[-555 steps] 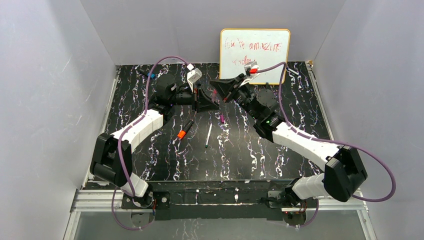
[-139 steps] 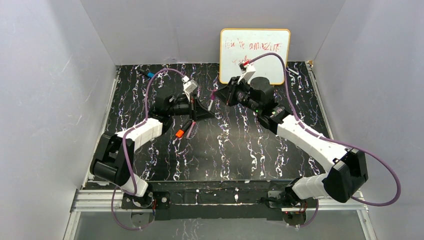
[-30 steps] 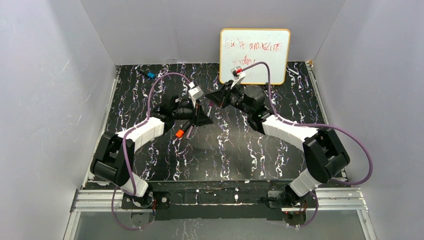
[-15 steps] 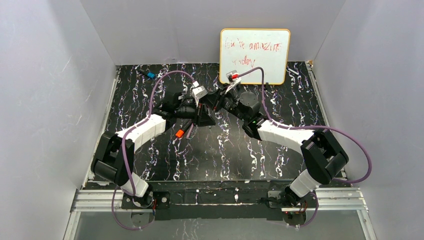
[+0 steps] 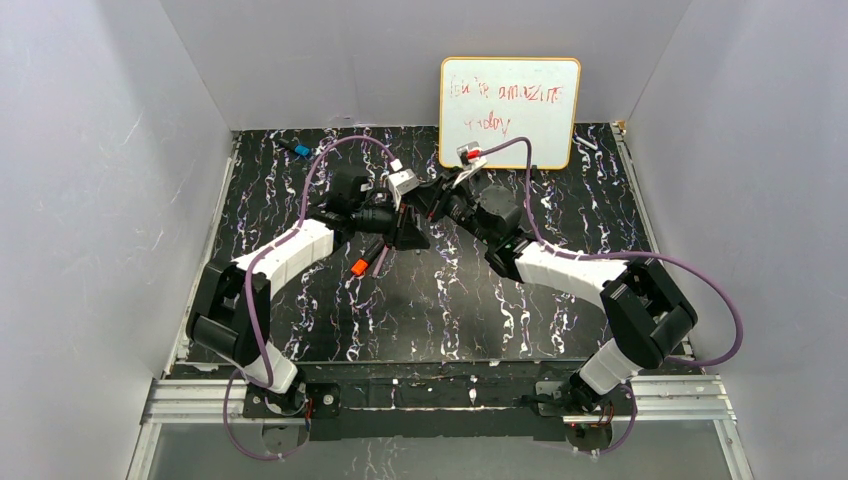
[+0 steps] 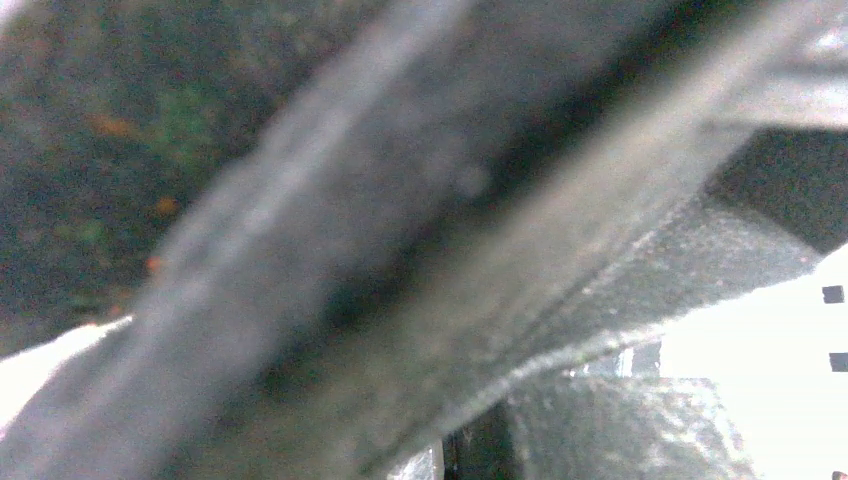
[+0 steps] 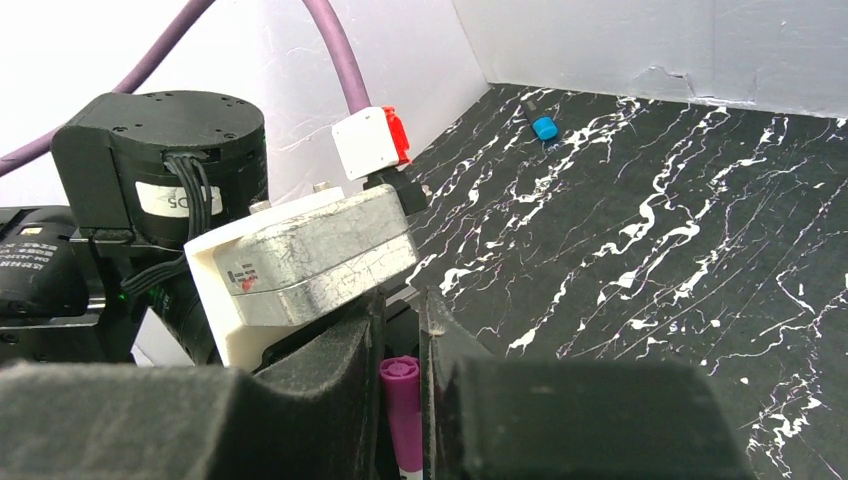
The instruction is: Insert the pens into the pen caps
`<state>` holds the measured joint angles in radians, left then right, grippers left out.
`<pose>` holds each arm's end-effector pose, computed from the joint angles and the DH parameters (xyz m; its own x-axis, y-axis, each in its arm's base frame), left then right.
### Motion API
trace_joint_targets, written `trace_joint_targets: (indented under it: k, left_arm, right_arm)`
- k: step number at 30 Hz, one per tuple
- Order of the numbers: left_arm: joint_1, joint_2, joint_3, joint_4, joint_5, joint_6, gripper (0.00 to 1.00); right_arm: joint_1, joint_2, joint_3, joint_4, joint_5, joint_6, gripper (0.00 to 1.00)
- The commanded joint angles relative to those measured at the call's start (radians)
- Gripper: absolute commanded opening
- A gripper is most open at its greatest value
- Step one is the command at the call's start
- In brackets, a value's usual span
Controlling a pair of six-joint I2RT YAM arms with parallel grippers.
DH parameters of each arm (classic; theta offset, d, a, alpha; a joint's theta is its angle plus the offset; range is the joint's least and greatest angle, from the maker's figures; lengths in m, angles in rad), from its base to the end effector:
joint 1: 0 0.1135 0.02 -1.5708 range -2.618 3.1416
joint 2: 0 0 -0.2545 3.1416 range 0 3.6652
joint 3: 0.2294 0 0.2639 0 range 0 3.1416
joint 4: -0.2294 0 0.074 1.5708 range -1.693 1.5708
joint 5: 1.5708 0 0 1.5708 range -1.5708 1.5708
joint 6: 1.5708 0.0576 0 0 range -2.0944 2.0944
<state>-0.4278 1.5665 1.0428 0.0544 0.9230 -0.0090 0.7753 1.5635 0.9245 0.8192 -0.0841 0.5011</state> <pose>0.3162 -0.1947 0.2423 -0.4196 0.1853 -0.8886 0.8937 0.2557 -0.3687 0.2748 0.2761 0.2864 -0.2511 0.4241 -0.8701 -0.7250 0.5132 0.4594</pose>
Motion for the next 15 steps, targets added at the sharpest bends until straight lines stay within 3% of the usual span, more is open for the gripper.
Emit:
trace_joint_targets:
  k: [1,15]
  left_arm:
    - [0.043,-0.038,0.142,0.127,-0.146,0.044,0.0]
    - [0.074,-0.097,0.085,0.161,-0.112,0.017,0.0]
  right_arm:
    - [0.131,0.002,-0.08,-0.239,-0.258,0.043,0.01]
    - [0.093,-0.06,-0.103,-0.295,-0.215,0.004,0.01]
